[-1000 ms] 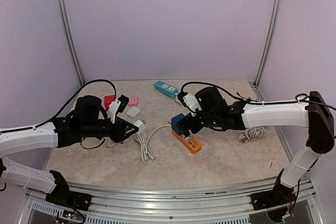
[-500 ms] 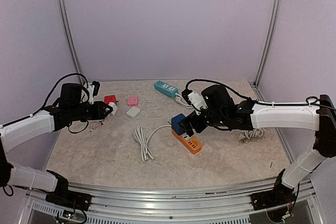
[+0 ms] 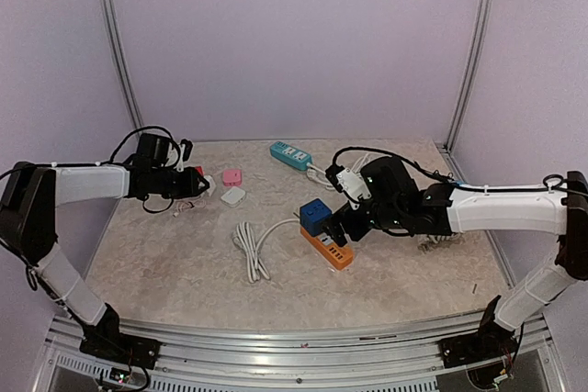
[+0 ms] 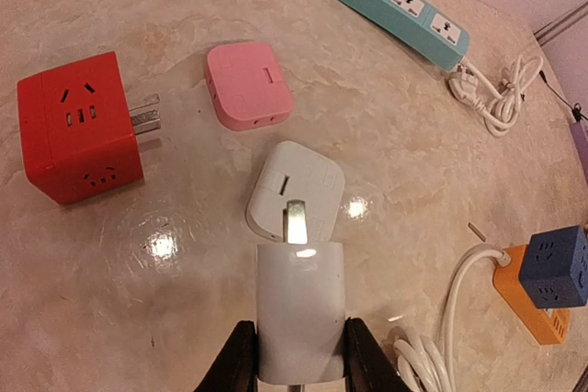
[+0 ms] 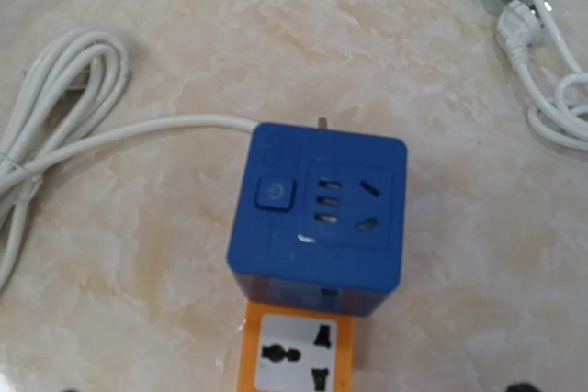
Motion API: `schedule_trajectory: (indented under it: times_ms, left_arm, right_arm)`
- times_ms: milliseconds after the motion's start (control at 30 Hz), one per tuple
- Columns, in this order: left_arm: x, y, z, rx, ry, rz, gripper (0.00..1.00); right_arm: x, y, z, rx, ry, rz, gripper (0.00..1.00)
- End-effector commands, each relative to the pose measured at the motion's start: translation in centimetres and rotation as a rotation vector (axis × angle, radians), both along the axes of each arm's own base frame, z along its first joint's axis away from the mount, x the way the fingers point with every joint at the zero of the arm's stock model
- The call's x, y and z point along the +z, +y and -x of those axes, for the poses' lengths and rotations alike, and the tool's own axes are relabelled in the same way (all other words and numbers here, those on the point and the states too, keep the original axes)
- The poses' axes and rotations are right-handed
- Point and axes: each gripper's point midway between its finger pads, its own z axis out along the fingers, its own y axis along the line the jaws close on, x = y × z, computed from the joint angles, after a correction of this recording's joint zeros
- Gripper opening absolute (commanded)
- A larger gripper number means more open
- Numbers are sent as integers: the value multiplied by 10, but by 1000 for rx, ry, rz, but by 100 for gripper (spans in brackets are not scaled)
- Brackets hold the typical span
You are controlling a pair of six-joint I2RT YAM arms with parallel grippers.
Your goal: Pull the plug off the socket
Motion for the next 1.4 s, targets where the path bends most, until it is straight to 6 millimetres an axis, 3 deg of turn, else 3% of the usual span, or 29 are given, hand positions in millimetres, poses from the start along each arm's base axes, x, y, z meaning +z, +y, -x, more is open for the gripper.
schedule_trajectory:
  times_ms: [0,500,800,1100,1267,1367]
  left_arm:
    - [-13,4,-20,5,9,-9,1]
    - [-70,9,-38,17,118,3,12]
    - [-82,12,-32,25,152,-3,38]
    - [-47,14,-19,41,92,29,54]
    - [-9,11,-12,33,19,19,67]
    - [14,-1,-4,-12,-29,3,71]
  right_arm:
    - [-2,-11,5,-17,15,5,100]
    - [-11,-15,10,-15,42,10,100]
    - [-11,-17,12,-17,45,2,100]
    - [-16,-16,14,-15,57,1,100]
    - [-22,-20,16,-21,60,2,100]
    - [-28,-25,18,-33,60,9,100]
